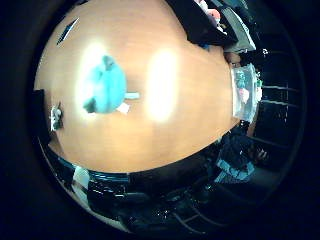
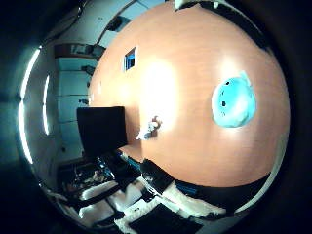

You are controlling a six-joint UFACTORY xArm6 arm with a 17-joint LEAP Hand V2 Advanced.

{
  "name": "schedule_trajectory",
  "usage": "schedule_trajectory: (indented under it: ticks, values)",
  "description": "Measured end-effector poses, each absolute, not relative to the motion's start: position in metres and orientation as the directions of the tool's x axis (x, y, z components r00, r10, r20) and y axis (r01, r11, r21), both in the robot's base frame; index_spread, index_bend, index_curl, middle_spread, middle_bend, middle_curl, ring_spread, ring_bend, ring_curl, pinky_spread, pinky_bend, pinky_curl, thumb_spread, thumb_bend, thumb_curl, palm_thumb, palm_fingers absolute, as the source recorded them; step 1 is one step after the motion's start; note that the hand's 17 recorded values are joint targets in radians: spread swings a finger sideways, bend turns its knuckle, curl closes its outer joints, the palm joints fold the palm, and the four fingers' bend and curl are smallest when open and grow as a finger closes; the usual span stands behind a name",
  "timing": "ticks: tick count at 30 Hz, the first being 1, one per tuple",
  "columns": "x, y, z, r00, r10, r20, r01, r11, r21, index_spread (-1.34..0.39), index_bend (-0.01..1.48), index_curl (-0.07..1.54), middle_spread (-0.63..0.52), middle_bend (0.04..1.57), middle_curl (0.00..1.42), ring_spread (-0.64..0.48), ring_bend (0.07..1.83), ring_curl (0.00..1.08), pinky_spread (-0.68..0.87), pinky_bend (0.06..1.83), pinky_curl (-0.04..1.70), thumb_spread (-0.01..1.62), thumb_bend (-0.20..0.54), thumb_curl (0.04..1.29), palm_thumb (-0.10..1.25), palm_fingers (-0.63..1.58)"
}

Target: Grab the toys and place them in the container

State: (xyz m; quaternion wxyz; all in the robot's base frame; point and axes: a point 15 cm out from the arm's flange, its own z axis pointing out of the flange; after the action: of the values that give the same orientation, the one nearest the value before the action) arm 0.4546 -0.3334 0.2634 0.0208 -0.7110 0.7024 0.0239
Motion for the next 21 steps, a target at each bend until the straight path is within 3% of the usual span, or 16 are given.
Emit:
schedule_trajectory:
  ticks: [8, 21]
  values:
    - [0.479, -0.357, 0.211, 0.021, -1.0, -0.014, -1.0, -0.021, 0.023, -0.44, 0.18, 0.31, -0.01, 0.18, 0.29, 0.17, 0.2, 0.24, 0.41, 0.3, 0.31, 0.92, -0.03, 0.28, 0.42, 0.13]
    - [0.465, -0.388, 0.172, -0.018, -1.0, 0.01, -0.998, 0.018, 0.066, -0.45, 0.19, 0.33, -0.02, 0.18, 0.29, 0.17, 0.19, 0.23, 0.43, 0.26, 0.31, 0.91, -0.031, 0.28, 0.42, 0.17]
